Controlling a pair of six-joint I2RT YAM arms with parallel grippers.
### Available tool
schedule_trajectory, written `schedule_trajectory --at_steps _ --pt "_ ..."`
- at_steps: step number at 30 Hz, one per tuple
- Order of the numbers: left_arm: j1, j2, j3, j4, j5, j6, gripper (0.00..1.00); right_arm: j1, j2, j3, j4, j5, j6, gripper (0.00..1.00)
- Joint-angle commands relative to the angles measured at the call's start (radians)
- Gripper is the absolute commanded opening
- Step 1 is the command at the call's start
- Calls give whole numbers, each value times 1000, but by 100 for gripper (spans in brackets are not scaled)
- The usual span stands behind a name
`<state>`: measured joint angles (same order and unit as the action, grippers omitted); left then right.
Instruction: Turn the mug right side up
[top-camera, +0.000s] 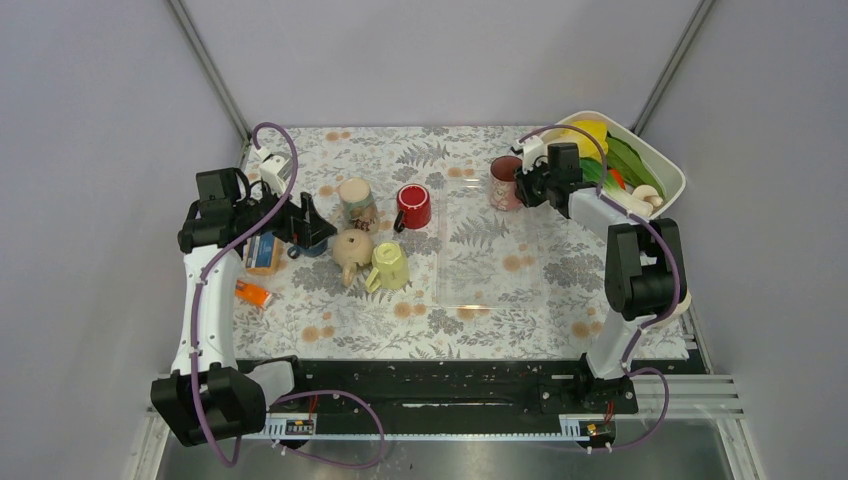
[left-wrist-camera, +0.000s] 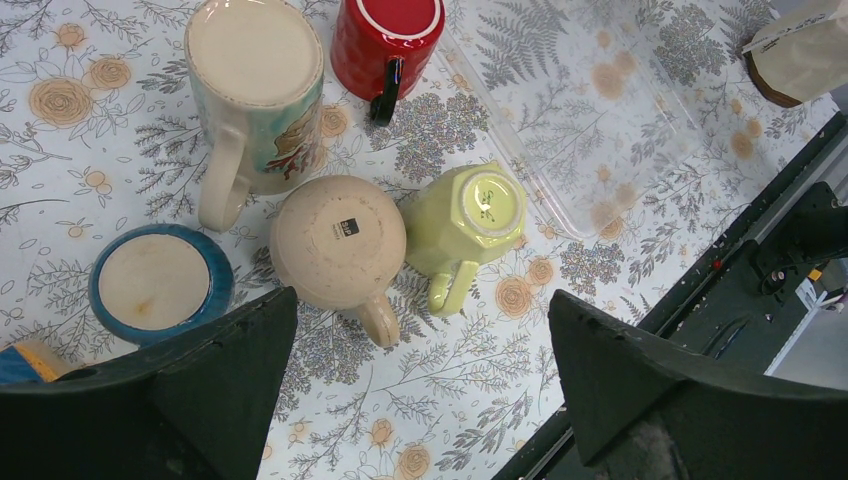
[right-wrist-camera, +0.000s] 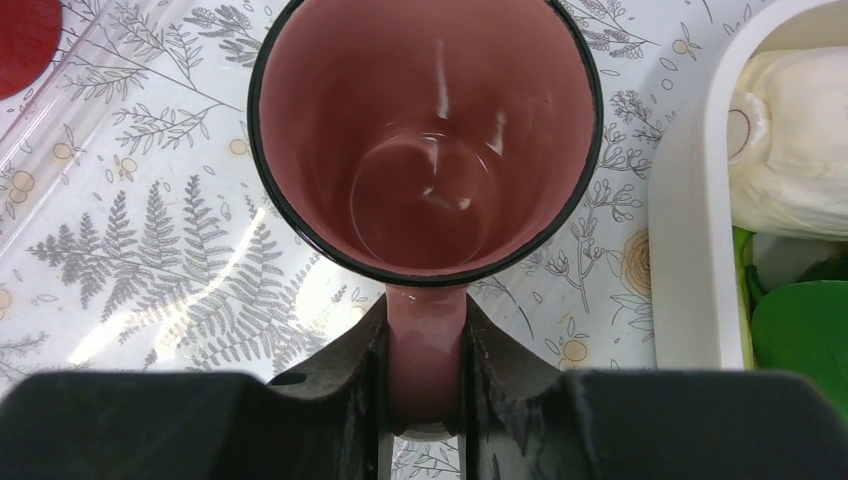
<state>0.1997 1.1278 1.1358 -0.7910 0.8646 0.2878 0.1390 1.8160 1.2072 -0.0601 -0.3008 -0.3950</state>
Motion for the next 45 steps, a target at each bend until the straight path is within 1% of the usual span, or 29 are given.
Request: schedule_trajectory --at_steps 1,3,4,6,7,9,11,12,16,18,21,24,27,29,33,36,40,45 --pt "6 -4 -7 45 40 7 99 -10 -21 22 113 -27 -8 0" --pt "5 -5 -5 45 41 5 99 -10 -24 17 105 -28 -16 0" --pt "6 -5 -6 45 41 5 99 -11 -25 16 101 -28 -21 4" --pt "5 -5 -6 45 44 4 99 -10 -29 15 86 -24 -30 19" --pt "6 -5 -6 45 44 4 99 -11 -31 15 77 -22 -36 30" --pt "6 -7 -5 46 46 2 99 -11 -40 15 67 -20 -46 48" --pt "6 -8 -5 45 48 2 99 -11 -56 16 12 -20 -62 63" --pt "6 -9 -7 45 47 2 99 -12 -66 22 -9 -17 -68 67" --pt "6 -19 -9 55 43 -3 99 -12 -141 52 -103 8 -100 78" --pt "6 -24 -13 70 31 -11 99 -12 -209 63 -145 9 -112 85" --pt "4 -22 -4 100 -34 -13 99 -10 -342 93 -236 -19 -98 99" --pt "3 7 20 105 -100 19 99 -11 -488 126 -332 -94 -41 100" --pt "0 52 54 75 -132 83 99 -9 -633 121 -395 -158 64 99" --pt "-3 95 76 53 -182 128 99 -9 -737 77 -409 -214 84 100" --pt "-11 193 122 28 -288 198 99 -9 -874 -57 -362 -271 120 100" --pt "-14 259 136 20 -353 237 99 -9 -923 -142 -319 -299 138 99" --pt "-33 347 158 8 -412 317 99 -8 -929 -207 -293 -342 127 99" --pt "-53 517 297 -93 -420 392 99 -9 -898 -224 -301 -364 121 99"
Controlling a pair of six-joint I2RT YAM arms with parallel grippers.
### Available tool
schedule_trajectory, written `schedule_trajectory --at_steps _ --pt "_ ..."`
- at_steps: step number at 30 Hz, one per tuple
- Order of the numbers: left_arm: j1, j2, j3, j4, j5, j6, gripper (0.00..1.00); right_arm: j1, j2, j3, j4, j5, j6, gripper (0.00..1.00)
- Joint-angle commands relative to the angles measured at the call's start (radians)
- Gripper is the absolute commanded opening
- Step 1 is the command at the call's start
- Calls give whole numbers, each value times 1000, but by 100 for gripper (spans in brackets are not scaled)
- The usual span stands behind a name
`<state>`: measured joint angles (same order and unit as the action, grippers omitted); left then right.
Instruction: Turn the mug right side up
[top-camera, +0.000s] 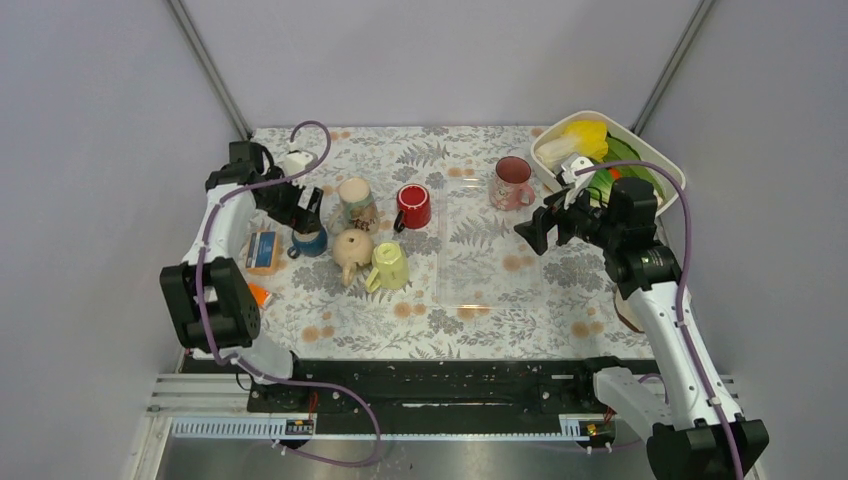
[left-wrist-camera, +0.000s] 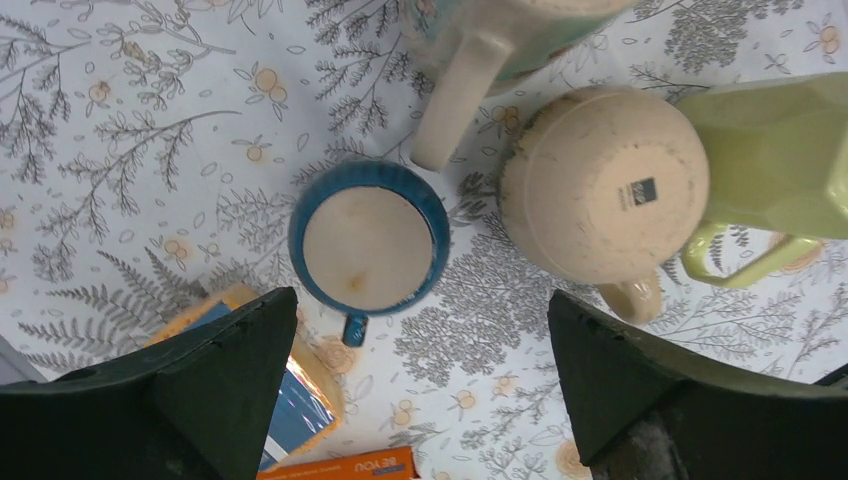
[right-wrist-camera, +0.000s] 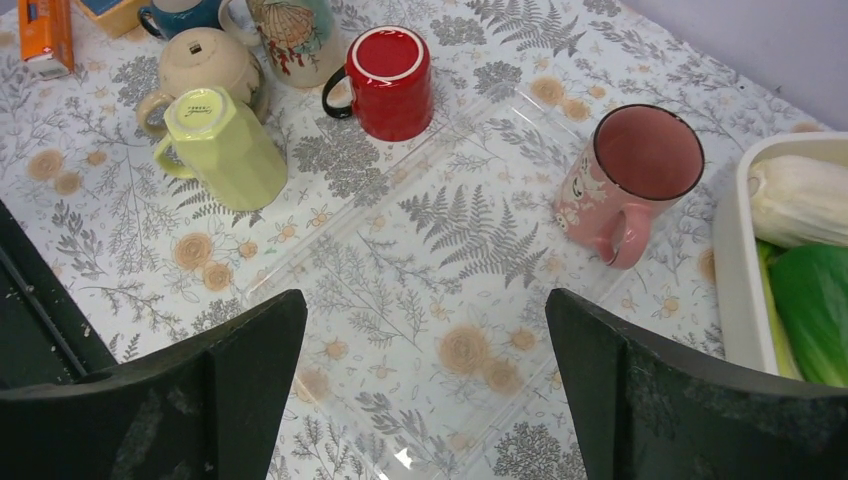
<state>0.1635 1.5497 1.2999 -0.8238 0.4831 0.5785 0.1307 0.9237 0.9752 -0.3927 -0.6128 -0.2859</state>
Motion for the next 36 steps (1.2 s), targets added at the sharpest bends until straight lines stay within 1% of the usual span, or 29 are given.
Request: schedule_trajectory --at_steps 1,6,8,11,17,28,36 --pt "-22 129 171 -87 -40 114 99 0 -5 4 32 -58 11 99" --pt "-46 272 302 -162 -130 163 99 0 -23 -23 43 -67 4 99" --pt "-48 306 329 -163 -175 172 99 0 -30 -29 45 -69 4 99" --pt "-51 340 346 -184 -196 194 99 0 -31 -33 51 -73 5 99" --pt "-65 352 287 -194 -213 254 99 -1 -28 -39 58 -69 5 99" --pt "-67 408 266 -235 -212 292 99 0 -31 -49 61 -62 2 99" --pt "-67 435 216 -164 -233 261 99 0 -32 -52 64 -56 1 99"
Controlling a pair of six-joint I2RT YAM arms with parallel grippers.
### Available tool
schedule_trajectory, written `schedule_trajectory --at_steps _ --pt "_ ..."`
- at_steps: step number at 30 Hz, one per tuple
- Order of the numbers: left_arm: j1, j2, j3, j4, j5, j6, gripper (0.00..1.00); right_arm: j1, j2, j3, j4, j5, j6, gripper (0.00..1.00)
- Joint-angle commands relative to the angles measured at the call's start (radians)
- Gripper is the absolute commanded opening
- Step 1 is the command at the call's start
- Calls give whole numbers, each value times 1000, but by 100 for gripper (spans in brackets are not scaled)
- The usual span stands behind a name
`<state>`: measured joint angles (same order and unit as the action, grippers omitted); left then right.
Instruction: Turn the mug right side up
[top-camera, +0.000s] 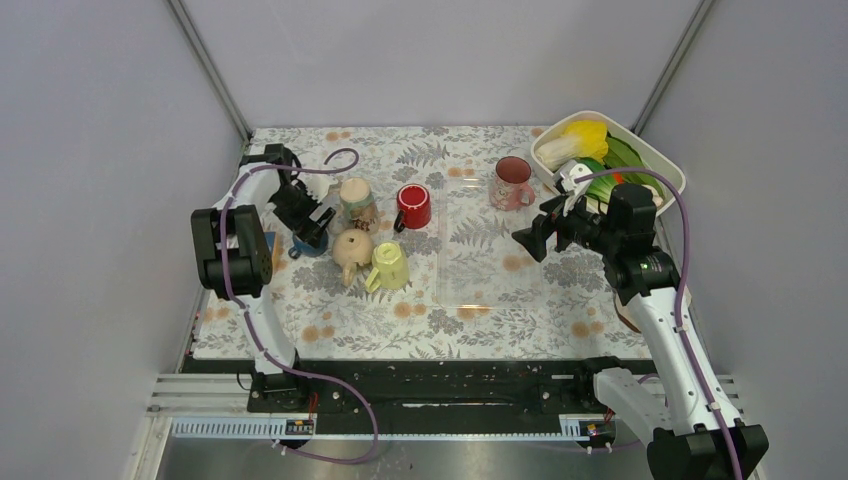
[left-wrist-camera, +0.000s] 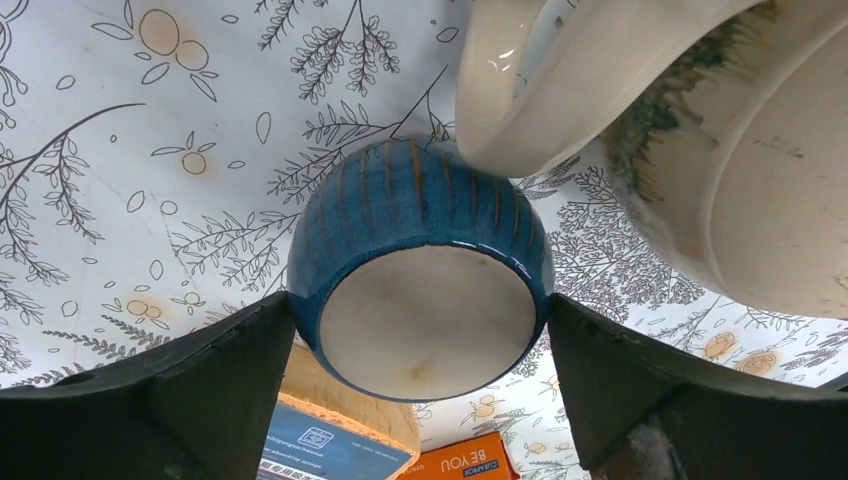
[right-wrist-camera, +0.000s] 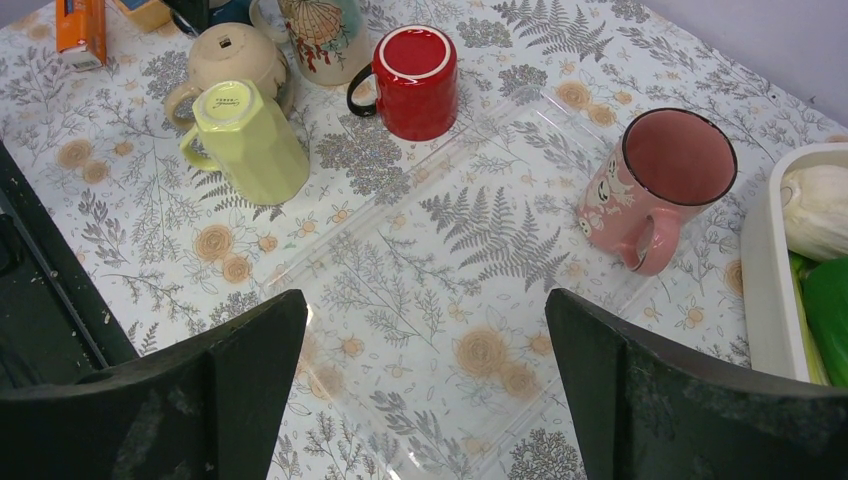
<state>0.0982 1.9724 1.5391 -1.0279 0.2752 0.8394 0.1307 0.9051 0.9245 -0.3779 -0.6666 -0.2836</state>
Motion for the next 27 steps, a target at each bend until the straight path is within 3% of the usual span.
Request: schedule_trajectory --at_steps 1,5,8,14,21,24,27 --pt "-2 13 -32 52 -25 0 99 0 -13 -1 48 -2 -2 99" --pt "-2 17 -54 73 -26 -11 99 0 -13 -1 50 -1 -2 99" --pt "-3 31 -58 74 -24 -17 91 0 -12 -1 49 1 -3 99" --pt "-1 28 -76 75 -16 -19 61 0 -16 -2 50 3 -3 97" --pt "14 -36 -73 50 9 -23 13 0 -20 0 51 1 0 96" --pt "30 -76 -53 22 21 -22 0 0 -21 3 53 1 6 96" --pt "55 -123 -21 -15 42 -23 0 1 -24 5 56 -1 14 96"
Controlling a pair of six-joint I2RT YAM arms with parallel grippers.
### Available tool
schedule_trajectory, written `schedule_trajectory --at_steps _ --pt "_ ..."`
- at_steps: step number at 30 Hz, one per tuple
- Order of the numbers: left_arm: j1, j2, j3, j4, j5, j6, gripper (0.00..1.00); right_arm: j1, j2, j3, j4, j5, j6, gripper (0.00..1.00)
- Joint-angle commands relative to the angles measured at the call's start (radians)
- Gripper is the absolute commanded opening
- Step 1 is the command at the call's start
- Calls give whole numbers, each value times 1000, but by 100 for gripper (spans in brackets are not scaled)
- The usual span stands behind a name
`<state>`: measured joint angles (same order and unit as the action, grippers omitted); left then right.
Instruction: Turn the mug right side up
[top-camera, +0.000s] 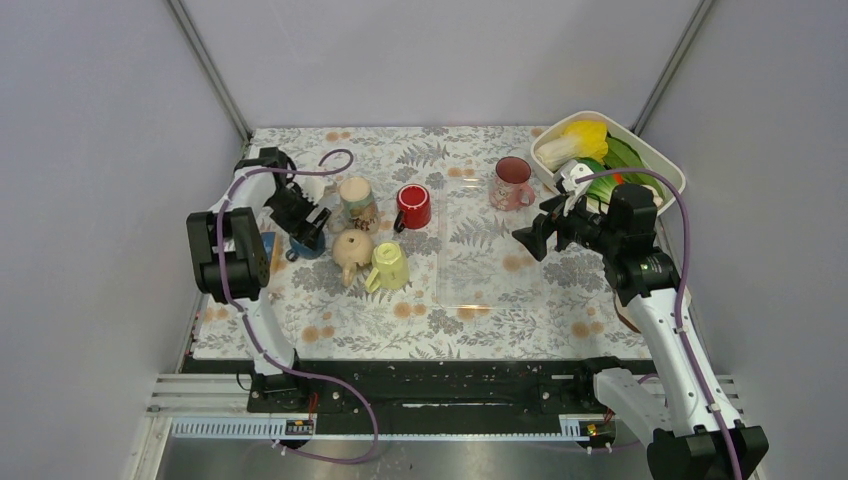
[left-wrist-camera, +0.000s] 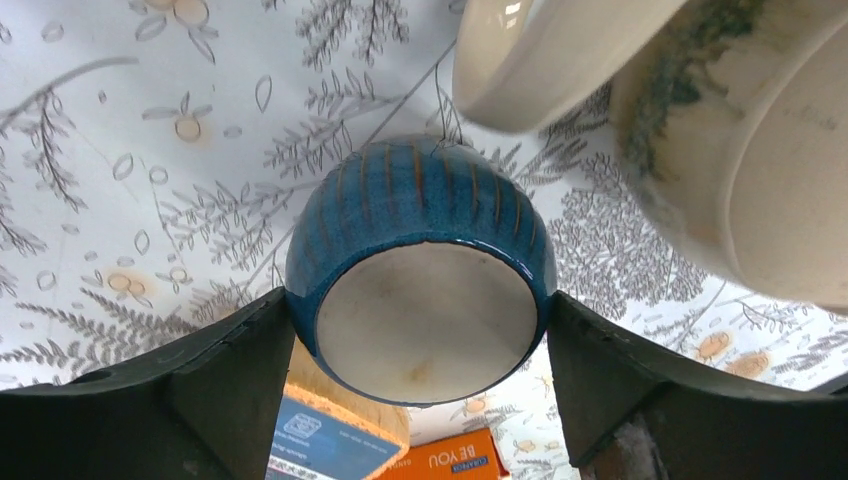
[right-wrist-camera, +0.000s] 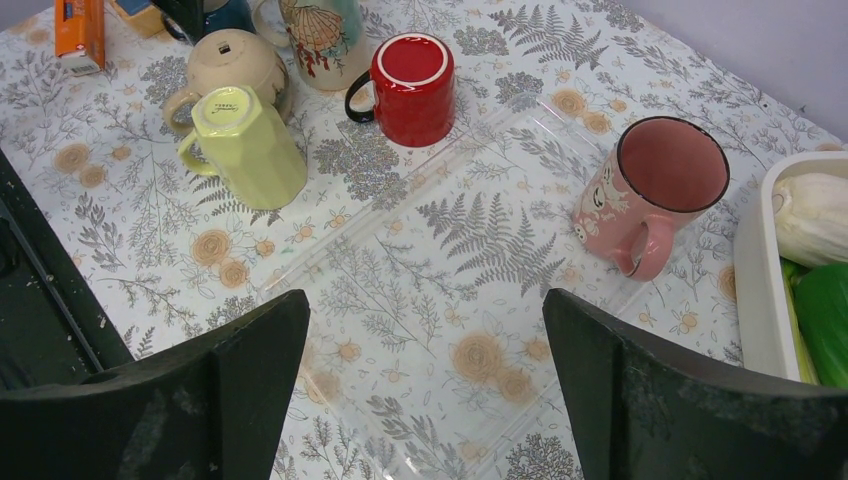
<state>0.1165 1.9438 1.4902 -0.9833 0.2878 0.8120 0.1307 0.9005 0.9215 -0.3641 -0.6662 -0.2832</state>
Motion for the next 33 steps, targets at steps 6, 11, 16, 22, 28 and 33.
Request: schedule_trajectory --at_steps 6,11,16,22,28,33 --pt "69 -176 103 -128 93 -5 0 0 -18 17 57 -9 42 96" --pt "69 -260 151 -140 194 -81 0 0 -9 36 77 -25 85 98" --pt "49 -337 225 -134 331 -209 0 1 10 76 110 -83 166 99" --pt "-55 -429 255 31 440 -455 0 0 29 79 253 -166 330 98" --pt "-207 -450 252 303 549 -759 0 1 103 47 507 -259 594 97" --pt "-282 -438 193 588 638 -1082 0 0 180 -6 804 -301 876 94"
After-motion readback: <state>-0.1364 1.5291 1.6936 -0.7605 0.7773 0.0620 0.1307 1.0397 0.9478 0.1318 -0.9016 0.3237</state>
